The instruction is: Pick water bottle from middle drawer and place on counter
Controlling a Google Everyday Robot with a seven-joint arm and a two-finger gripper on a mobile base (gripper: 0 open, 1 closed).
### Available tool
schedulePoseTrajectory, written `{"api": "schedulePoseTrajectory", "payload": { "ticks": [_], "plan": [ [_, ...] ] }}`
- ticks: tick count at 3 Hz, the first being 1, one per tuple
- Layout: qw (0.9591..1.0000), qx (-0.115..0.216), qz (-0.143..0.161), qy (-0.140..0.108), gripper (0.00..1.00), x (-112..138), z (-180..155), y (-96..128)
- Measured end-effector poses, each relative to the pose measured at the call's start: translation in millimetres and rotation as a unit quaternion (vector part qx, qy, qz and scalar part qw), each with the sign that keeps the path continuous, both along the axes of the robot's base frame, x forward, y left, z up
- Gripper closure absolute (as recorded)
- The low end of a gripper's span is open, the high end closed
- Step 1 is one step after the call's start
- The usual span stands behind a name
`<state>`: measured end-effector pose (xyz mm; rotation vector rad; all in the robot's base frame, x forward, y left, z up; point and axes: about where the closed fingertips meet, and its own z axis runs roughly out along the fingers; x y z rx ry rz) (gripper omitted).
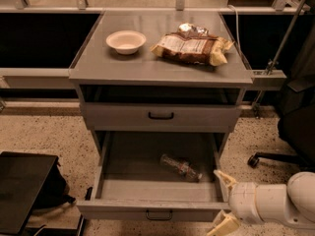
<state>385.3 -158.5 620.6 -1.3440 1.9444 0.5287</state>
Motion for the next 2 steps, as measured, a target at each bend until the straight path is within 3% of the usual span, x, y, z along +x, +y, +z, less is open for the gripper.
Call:
{"api": "schedulePoseTrajectory", "payload": {
  "ticks": [1,2],
  "plan": [
    [0.9971,-0.029,-0.059,-0.039,0.0,65,17,-17],
    [0.9864,-0.094,-0.117,-0.067,0.0,115,32,-43]
  ]
}}
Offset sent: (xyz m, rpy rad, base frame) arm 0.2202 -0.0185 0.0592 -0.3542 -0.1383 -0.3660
